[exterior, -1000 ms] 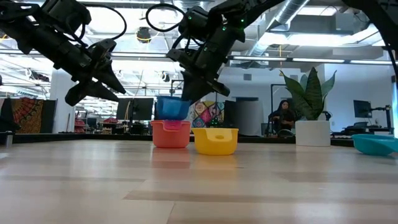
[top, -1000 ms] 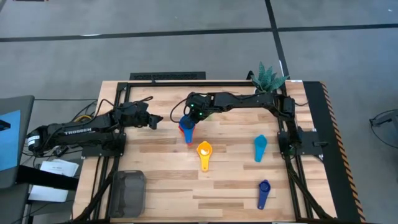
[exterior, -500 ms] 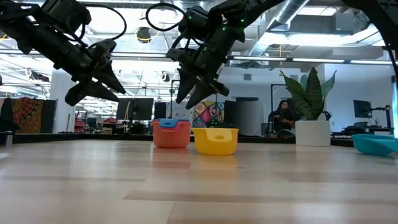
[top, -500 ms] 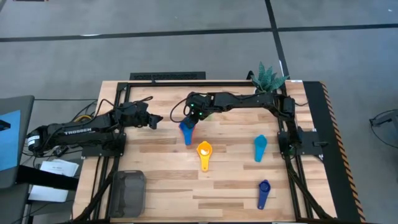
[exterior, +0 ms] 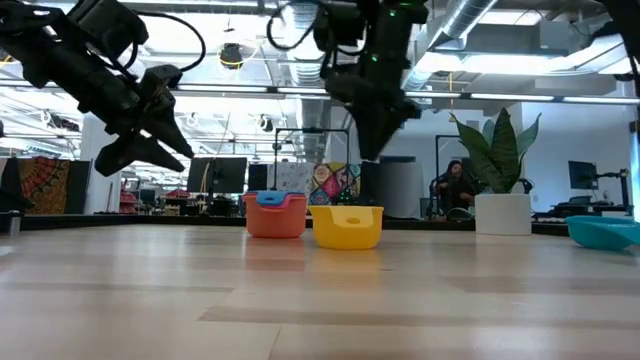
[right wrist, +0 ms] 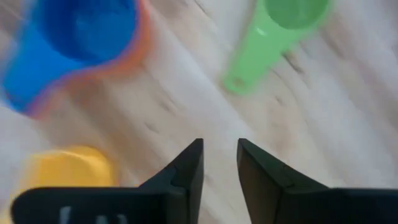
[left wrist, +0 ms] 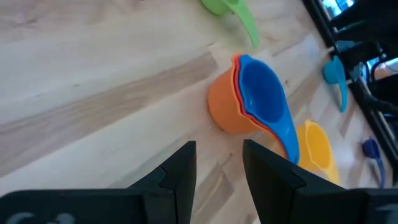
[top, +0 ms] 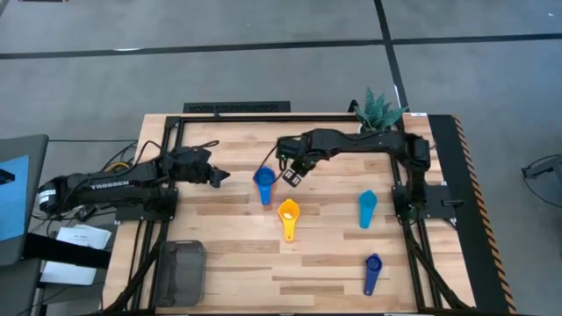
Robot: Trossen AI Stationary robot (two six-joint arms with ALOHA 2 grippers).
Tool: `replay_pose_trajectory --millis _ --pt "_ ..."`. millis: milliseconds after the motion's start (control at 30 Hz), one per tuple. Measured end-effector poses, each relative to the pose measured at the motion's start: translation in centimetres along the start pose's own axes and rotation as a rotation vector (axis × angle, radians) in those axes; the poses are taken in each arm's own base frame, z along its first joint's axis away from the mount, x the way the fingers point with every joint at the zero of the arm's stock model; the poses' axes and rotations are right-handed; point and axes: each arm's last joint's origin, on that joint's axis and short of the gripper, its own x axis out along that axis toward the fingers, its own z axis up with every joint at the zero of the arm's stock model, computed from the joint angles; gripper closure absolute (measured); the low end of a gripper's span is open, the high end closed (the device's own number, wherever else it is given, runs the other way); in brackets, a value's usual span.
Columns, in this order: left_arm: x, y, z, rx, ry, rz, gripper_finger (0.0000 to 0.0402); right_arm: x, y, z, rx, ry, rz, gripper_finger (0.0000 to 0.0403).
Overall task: Nest measuring cups in basket
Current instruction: Stack the yellow measuring cup on top of the dark blue measuring cup
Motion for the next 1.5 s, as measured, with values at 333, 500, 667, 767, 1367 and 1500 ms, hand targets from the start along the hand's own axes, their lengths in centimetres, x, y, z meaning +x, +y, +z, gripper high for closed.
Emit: replay_pose_trajectory --millis 333,500,667,767,1367,1500 --pt "0.5 -1.3 -1.4 -0.017 -0.041 0.032 0.0283 3.7 1.3 1.9 0.042 -0.061 0.164 0.0337" --pt "1.6 -1.7 -2.2 -0.022 -0.004 0.047 0.0283 3.6 1.1 2.7 0.058 -0.115 0.204 0.035" --pt "3.3 -2.0 -3.1 0.004 0.033 0.036 0.0283 3.5 1.0 3.2 0.064 -0.126 0.279 0.0366" --pt "4.1 -2.0 -3.4 -0.011 0.038 0.046 0.0283 3.6 0.6 3.4 0.068 -0.136 0.253 0.0381" --pt "4.5 -2.5 -3.0 -0.03 -0.029 -0.001 0.0283 4.9 -8.1 5.9 0.3 -0.102 0.168 0.0297" --pt "4.5 -2.4 -2.8 -0.047 -0.032 0.002 0.0283 5.0 -8.7 6.1 0.305 -0.077 0.25 0.0268"
